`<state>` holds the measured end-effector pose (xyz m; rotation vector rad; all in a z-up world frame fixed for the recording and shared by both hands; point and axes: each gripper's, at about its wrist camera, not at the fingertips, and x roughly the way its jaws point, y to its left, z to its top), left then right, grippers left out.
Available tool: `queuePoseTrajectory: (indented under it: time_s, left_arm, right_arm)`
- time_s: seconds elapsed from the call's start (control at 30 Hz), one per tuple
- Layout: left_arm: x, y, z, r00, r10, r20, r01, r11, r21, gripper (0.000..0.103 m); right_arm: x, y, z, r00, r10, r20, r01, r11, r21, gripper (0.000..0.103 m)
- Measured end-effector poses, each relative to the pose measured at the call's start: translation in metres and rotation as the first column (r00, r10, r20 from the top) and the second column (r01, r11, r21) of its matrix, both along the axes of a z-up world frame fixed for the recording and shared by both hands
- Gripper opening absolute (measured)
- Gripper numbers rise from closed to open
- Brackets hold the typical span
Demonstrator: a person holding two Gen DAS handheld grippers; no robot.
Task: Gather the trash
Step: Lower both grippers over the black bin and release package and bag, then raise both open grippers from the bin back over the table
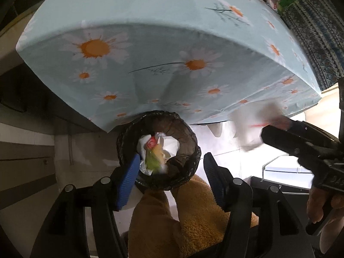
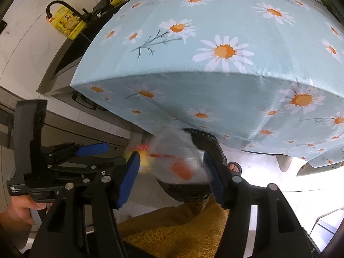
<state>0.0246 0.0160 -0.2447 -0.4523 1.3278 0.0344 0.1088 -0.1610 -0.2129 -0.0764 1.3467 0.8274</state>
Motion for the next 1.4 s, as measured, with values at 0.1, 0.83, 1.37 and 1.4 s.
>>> queuePoseTrajectory:
  time_s: [0.1,0.83,1.37,1.4]
  left_arm:
    - [0.001,0.003,-0.002,1.0,-0.002,-0.008,0.002,1.0,-0.001,0.06]
    - [0.005,0.009,0.035,0.997,-0.058,0.047,0.058,0.998,-0.002,0.06]
    - [0.011,0.026,0.103,0.972,-0.09,0.217,0.083,0.996,0.038,0.07]
    - [0.013,0.026,0.107,0.97,-0.089,0.228,0.082,0.996,0.041,0.07]
  right_arm:
    - [0.003,0.0,-0.004,1.0,-0.014,-0.017,0.014,1.0,0.001,0.066]
    - [0.005,-0.008,0.024,0.997,-0.07,0.013,0.069,0.997,0.021,0.066]
    - [0.001,-0.019,0.092,0.977,-0.134,0.168,0.122,0.989,0.078,0.066]
    - [0.001,-0.019,0.095,0.975,-0.135,0.176,0.123,0.99,0.076,0.066]
